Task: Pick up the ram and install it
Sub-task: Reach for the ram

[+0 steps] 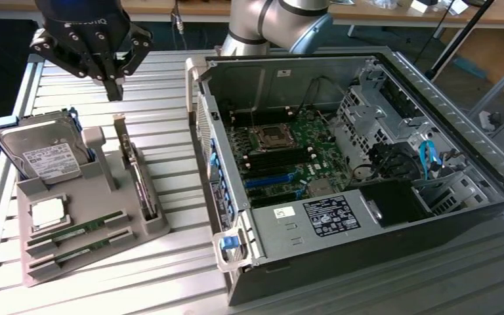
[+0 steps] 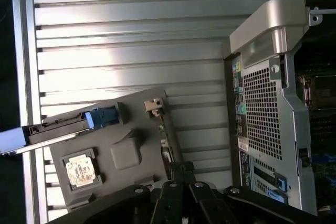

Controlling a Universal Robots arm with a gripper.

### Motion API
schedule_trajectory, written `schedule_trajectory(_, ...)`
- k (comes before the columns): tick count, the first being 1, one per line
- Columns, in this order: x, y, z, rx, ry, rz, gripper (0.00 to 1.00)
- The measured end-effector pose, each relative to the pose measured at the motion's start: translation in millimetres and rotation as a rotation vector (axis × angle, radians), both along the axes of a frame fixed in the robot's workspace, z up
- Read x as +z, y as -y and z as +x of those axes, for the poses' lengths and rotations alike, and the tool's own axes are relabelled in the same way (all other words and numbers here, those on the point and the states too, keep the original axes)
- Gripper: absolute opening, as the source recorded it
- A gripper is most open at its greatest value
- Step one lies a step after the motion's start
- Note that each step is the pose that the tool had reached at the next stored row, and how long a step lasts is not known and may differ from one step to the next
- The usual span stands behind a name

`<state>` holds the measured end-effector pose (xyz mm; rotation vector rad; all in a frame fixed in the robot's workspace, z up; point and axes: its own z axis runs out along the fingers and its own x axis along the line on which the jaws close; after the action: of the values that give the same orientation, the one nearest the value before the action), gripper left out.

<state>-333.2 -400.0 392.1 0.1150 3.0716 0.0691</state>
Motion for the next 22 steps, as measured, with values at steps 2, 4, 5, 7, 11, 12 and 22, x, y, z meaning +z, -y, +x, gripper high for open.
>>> schedule_trajectory(2, 0.0, 0.0, -6.2, 0.0, -0.0001, 0.0, 0.11)
schedule_trajectory(4, 0.0, 0.1, -12.4, 0.0, 0.0, 0.0, 0.11)
schedule_trajectory(5, 0.0, 0.1, -15.7, 0.0, 0.0, 0.0, 0.11)
schedule_trajectory(7, 0.0, 0.2, -22.1, 0.0, 0.0001, 0.0, 0.11)
schedule_trajectory(11, 0.0, 0.3, -34.5, 0.0, 0.0, 0.0001, 0.11)
schedule_trajectory(12, 0.0, 0.3, -36.2, 0.0, 0.0, 0.0, 0.11)
schedule_trajectory(22, 0.0, 3.7, -36.6, 0.0, -0.0001, -0.0004, 0.11)
